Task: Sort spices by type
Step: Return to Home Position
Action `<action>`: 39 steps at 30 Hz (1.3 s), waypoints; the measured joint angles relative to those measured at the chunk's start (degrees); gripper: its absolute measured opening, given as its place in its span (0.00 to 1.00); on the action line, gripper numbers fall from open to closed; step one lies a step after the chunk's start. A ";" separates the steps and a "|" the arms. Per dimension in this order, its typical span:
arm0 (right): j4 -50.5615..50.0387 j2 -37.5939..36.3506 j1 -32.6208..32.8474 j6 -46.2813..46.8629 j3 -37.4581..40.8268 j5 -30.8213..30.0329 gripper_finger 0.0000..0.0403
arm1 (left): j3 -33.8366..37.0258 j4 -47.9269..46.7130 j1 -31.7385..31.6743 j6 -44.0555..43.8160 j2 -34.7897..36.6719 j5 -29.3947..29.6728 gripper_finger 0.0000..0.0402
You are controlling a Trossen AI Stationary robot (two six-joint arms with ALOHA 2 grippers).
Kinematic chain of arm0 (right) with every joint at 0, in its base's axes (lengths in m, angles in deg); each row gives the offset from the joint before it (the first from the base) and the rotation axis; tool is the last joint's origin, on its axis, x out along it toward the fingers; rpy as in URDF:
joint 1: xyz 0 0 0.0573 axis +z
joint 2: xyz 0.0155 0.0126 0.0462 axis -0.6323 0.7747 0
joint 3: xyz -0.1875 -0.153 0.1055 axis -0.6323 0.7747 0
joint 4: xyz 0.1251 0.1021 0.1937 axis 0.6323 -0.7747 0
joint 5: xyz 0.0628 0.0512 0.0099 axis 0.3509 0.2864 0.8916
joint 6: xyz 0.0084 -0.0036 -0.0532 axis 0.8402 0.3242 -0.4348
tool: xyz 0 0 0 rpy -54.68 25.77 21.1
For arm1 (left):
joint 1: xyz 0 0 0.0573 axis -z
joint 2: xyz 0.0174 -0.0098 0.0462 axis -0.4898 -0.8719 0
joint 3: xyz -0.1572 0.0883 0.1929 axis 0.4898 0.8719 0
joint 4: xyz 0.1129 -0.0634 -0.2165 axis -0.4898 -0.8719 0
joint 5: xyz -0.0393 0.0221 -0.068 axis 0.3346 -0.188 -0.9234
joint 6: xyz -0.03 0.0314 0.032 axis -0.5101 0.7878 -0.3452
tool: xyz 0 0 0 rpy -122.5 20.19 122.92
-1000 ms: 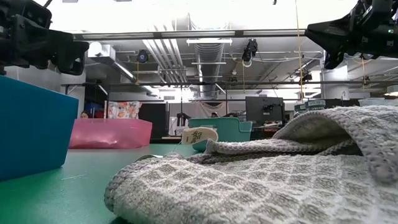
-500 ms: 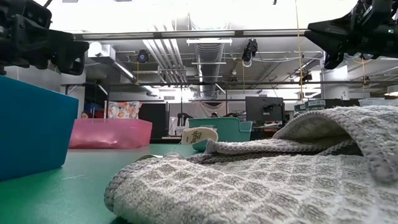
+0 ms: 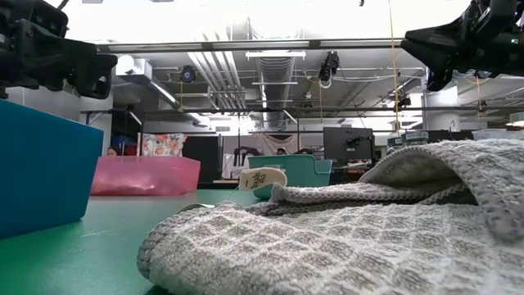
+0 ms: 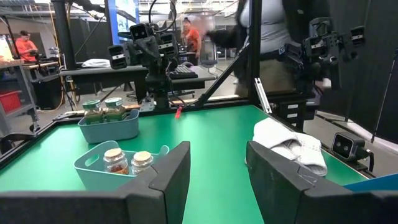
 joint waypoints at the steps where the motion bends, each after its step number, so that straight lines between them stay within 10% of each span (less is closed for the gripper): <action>1: 0.00 0.00 0.00 0.00 0.00 0.00 0.21 | 0.00 0.00 0.00 0.00 0.00 0.00 0.35; 39: 0.01 0.00 0.00 0.00 0.00 0.00 0.23 | 0.00 0.00 -0.02 0.00 -0.02 0.00 0.35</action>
